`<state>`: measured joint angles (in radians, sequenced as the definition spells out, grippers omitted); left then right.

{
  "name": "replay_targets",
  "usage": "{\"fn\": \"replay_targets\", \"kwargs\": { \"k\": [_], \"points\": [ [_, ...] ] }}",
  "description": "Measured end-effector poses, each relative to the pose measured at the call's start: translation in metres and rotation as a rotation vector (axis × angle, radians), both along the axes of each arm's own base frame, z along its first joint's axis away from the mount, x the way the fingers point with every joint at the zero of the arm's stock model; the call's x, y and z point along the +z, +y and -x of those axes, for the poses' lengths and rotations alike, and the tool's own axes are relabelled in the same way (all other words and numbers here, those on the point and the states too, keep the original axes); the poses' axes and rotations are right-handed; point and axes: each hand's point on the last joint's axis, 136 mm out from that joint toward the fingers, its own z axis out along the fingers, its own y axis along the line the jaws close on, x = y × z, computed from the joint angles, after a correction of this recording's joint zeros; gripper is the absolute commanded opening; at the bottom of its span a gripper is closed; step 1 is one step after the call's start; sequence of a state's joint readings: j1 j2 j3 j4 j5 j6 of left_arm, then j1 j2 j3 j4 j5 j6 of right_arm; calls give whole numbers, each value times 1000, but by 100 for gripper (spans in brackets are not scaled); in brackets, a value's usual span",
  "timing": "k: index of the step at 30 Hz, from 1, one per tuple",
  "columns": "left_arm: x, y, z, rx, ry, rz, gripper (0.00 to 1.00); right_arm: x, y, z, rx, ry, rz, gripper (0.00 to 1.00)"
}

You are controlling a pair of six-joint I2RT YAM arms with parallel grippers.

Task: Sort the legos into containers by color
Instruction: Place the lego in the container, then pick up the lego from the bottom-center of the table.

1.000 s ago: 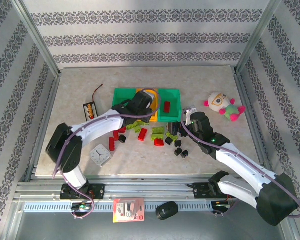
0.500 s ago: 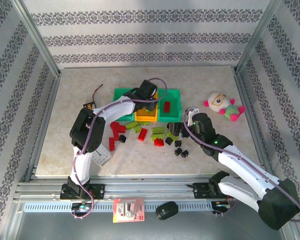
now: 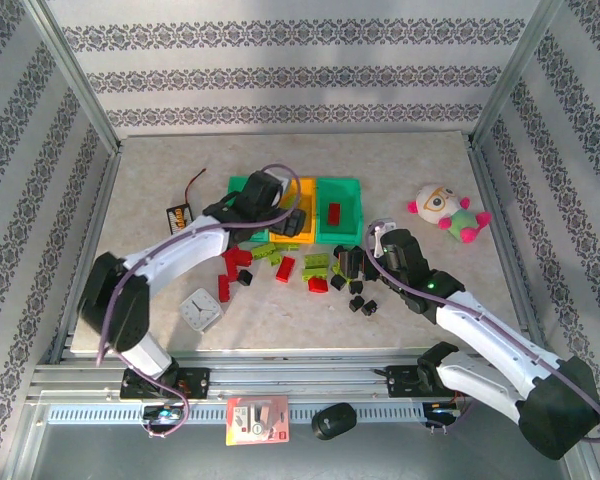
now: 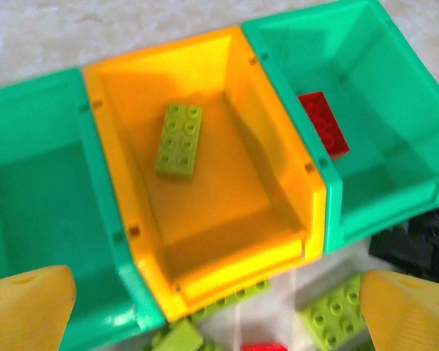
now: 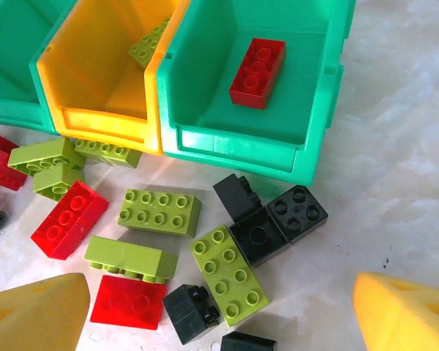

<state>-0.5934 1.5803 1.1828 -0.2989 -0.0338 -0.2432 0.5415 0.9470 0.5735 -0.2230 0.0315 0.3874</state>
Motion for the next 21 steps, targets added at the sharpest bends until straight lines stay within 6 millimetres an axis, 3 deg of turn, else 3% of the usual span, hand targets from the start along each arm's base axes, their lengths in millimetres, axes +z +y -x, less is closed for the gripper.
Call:
{"fn": "replay_targets", "kwargs": {
  "k": [7,12,17,21],
  "points": [
    [-34,22,65,-50,95,41,99,-40,0,4,-17,203,81,89],
    [-32,13,106,-207,60,85,99,-69,-2,8,-60,373,147,81],
    [-18,7,121,-320,-25,110,99,-98,-2,19,-74,506,207,71],
    [-8,4,120,-353,-75,111,99,-99,4,17,-73,522,198,61]
  ]
}}
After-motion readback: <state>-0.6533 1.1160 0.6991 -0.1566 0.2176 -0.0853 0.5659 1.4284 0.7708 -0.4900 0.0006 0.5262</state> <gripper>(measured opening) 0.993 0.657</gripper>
